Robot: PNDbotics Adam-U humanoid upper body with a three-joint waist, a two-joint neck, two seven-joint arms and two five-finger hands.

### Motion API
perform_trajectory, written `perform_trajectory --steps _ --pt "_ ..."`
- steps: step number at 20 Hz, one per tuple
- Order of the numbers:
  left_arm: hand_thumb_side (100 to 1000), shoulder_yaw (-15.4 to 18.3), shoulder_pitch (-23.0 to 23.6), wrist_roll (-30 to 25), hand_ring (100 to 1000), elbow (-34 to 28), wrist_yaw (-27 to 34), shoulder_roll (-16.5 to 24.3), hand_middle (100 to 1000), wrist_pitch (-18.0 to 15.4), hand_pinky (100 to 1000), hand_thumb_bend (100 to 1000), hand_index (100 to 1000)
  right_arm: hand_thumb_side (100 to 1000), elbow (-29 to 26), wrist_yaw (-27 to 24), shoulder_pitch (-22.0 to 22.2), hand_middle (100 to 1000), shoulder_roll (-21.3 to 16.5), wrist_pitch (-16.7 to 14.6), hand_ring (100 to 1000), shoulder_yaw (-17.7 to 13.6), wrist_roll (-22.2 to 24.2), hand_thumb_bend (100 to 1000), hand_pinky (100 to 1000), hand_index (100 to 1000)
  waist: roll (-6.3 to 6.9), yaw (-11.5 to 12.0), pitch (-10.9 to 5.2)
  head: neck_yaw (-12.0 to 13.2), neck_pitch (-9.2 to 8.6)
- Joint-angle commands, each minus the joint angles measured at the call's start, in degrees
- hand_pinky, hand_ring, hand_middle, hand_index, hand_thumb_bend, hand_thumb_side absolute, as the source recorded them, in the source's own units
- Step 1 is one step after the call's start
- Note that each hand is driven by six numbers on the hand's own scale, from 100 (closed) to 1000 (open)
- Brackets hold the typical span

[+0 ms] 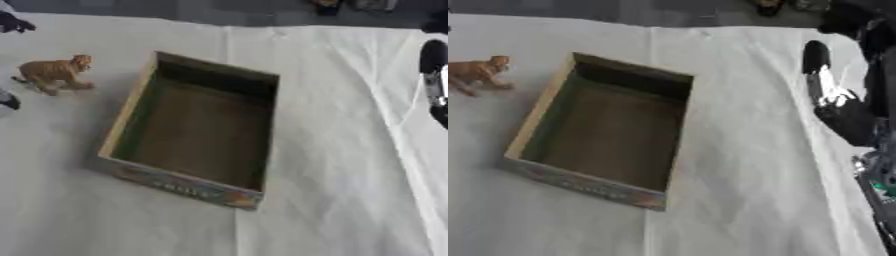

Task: Pick up objects on the table and place them in the box.

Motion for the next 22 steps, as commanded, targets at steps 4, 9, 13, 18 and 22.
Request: perform_trajectory --steps 4,9,13,18,22 --pt "292 0.33 -2.44 2.39 880 0.44 -3.70 0.36 819 2.24 931 904 946 667 -0.80 -0.26 -1.02 701 -1.18 -0.31 718 0.08 0.39 246 820 832 0.19 -0.50 -0.45 0.69 -1.34" --pt "251 2.09 -4.22 4.32 875 2.16 -7.61 0.08 811 4.48 928 860 935 664 -0.80 -0.16 -1.30 700 -1.24 -0.49 720 0.19 0.52 240 821 833 0.27 -1.13 0.35 1.14 -1.80" --pt "194 3.45 -5.48 3.89 883 3.70 -8.91 0.19 820 5.22 929 827 937 662 -0.80 0.12 -1.11 700 -1.21 -0.40 720 0.21 0.50 234 822 833 0.46 -1.59 0.91 1.28 -1.84" --pt "136 4.28 -6.47 1.06 882 4.08 -7.90 0.75 818 5.00 929 805 924 661 -0.80 0.51 -0.96 700 -1.30 -0.36 720 0.15 0.32 231 822 834 0.50 -1.85 1.46 1.36 -1.47" --pt "133 4.65 -6.73 -2.10 881 4.14 -6.05 1.01 815 4.77 926 804 920 660 -0.80 0.67 -0.94 701 -1.30 -0.27 720 0.13 0.13 228 823 834 0.52 -1.92 1.74 1.35 -1.70"
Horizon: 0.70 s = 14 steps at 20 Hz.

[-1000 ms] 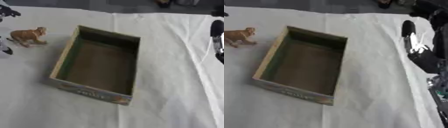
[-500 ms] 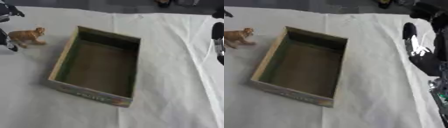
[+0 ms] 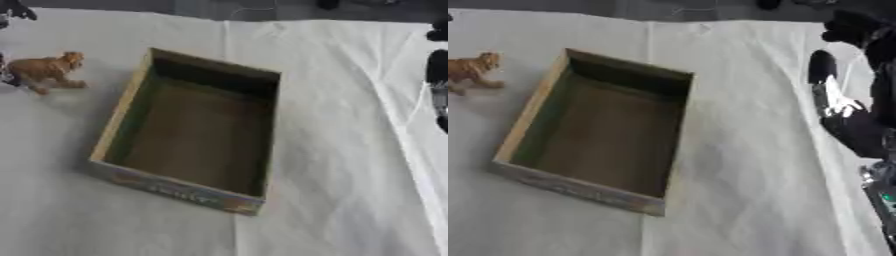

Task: Pick up objects on the table and place them in the box.

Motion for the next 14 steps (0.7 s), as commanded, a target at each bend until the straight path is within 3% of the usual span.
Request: perform_trajectory --steps 1,5,14 --pt "138 0.87 -1.49 -2.32 880 -0.49 1.44 2.03 813 -0.04 926 805 918 660 -0.80 0.52 -0.31 701 -1.28 0.05 720 -0.48 -0.21 228 823 834 0.17 -0.05 -1.03 0.10 -0.51" --pt "206 0.88 -1.58 -4.66 868 -0.19 3.27 1.71 785 0.52 917 826 880 658 -0.80 0.67 -0.28 699 -1.16 0.15 720 -0.48 -0.28 225 823 834 0.07 -0.19 -0.82 0.13 -0.72" --pt "201 1.04 -0.99 -5.34 854 0.32 4.46 1.33 766 2.73 905 821 848 657 -0.80 0.80 -0.55 697 -1.04 0.04 719 -0.39 -0.19 222 824 834 0.06 -0.57 -0.20 0.41 -1.39"
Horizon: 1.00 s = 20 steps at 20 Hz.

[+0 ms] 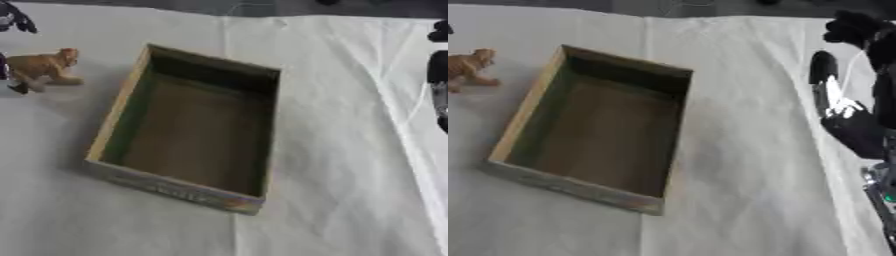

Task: Pick up objects on the table and place them in the box.

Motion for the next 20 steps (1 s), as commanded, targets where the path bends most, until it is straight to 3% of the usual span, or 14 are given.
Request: perform_trajectory --steps 1,8,20 --pt "200 1.04 -0.66 0.42 854 0.04 0.11 1.35 766 1.17 905 820 849 657 -0.80 0.48 -0.54 697 -1.06 -0.16 719 -0.42 -0.02 222 824 834 0.11 -0.18 -1.01 0.30 -0.99" --pt "144 1.84 -0.07 2.14 851 1.40 -1.53 1.36 765 2.59 900 805 848 656 -0.80 0.63 -0.79 696 -0.99 -0.26 718 -0.40 -0.04 218 825 835 -0.07 -0.45 -0.21 0.41 -1.79" --pt "176 2.17 -0.01 1.87 822 2.20 0.56 1.24 731 3.61 877 816 811 654 -0.80 1.16 -0.52 695 -0.77 0.00 718 -0.56 -0.32 214 827 835 -0.57 -0.51 0.60 0.53 -1.84"
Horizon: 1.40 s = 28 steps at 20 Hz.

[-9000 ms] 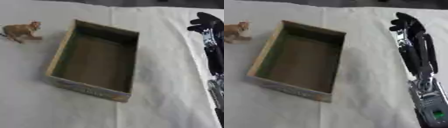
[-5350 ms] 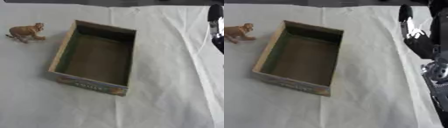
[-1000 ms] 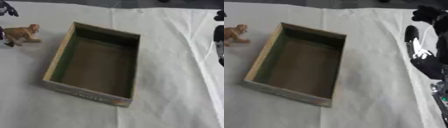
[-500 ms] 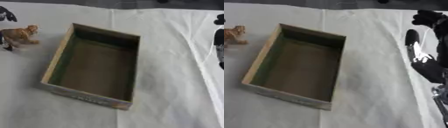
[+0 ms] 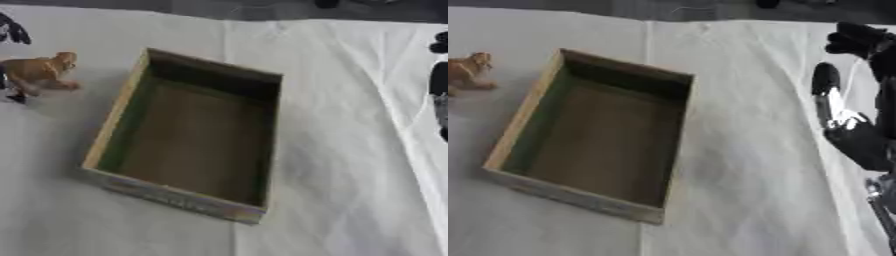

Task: Pick up objects on the table and place them in the box.

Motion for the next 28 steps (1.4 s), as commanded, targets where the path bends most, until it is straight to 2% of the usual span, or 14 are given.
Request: perform_trajectory --steps 1,7,12,17,22,25,28 --pt "171 0.14 -0.52 -0.80 820 0.67 1.19 0.70 729 0.46 876 815 809 654 -0.80 0.70 -0.16 695 -0.85 0.16 718 -0.57 -0.22 213 827 835 -0.22 -0.09 -0.89 -0.02 -0.34" --pt "155 0.13 -2.00 -7.35 828 0.51 2.29 1.11 742 1.66 886 807 823 654 -0.80 0.76 0.31 694 -0.97 0.32 718 -0.53 -0.23 214 828 835 -0.19 0.34 -1.48 -0.49 0.14" --pt "174 0.37 -2.63 -9.94 828 -0.65 4.47 1.28 744 1.22 883 812 821 655 -0.80 0.72 0.63 694 -0.99 0.38 718 -0.56 -0.20 217 828 835 -0.11 0.54 -1.93 -0.64 -0.43" --pt "226 0.41 -2.92 -11.33 824 -1.19 7.68 1.18 744 1.53 876 829 818 655 -0.80 0.69 0.88 693 -0.91 0.42 718 -0.63 -0.22 215 828 835 -0.14 0.56 -2.19 0.81 -2.24" --pt "227 -0.10 -3.31 -11.23 825 -2.22 9.93 1.03 748 1.67 876 830 823 655 -0.80 0.62 1.02 693 -0.79 0.47 717 -0.60 -0.08 216 829 835 -0.11 0.57 -2.41 3.93 -4.12" --pt "219 -0.22 -3.61 -10.97 824 -2.62 10.20 0.91 748 1.78 874 829 822 654 -0.80 0.55 1.13 692 -0.75 0.49 717 -0.56 0.00 214 830 836 -0.09 0.66 -2.55 4.70 -4.39" --pt "204 -0.38 -3.75 -10.12 819 -2.93 9.96 0.79 741 2.07 871 823 813 655 -0.80 0.49 1.15 692 -0.69 0.50 717 -0.54 0.09 215 830 836 -0.04 0.73 -2.63 4.41 -4.23"
